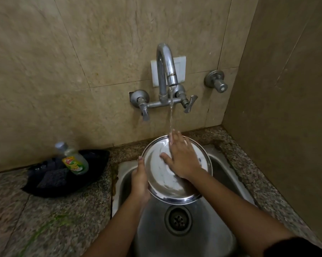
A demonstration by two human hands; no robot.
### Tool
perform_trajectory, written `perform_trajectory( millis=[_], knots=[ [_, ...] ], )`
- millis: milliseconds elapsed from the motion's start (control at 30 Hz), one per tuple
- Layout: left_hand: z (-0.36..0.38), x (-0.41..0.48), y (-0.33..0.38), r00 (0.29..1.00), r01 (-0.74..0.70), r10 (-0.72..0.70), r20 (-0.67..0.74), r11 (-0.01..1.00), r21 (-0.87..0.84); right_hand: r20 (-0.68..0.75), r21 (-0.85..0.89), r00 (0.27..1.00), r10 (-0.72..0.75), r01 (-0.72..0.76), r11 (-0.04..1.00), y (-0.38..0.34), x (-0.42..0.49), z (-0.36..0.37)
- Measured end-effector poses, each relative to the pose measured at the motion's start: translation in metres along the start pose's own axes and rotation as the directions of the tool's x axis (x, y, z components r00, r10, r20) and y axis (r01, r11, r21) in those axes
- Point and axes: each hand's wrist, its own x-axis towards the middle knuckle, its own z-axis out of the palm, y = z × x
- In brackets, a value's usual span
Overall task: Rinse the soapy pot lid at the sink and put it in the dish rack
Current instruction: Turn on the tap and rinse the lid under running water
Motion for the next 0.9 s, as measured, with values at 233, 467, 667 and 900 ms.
perform_trajectory(
  millis=[233,467,667,900],
  knots=[
    [-0.006,0.007,0.014,1.000,-0.005,0.004,-0.030,1.000,-0.023,0.183,0.102,0.860,-0.476,0.465,0.879,-0.026,-0.062,-0.003],
    [0.000,-0.012,0.008,0.995,-0.049,0.053,-0.086,0.998,0.047,0.028,-0.100,0.999,0.019,-0.016,0.995,0.030,-0.040,-0.013],
    [0.016,-0.018,0.010,1.000,-0.025,0.025,-0.011,0.999,0.027,0.104,0.110,0.940,-0.324,0.313,0.943,-0.036,-0.037,-0.006],
    [0.002,-0.017,0.009,0.994,-0.061,0.066,-0.092,0.997,0.054,0.163,-0.084,0.977,-0.140,0.156,0.984,0.047,-0.078,-0.006]
  ],
)
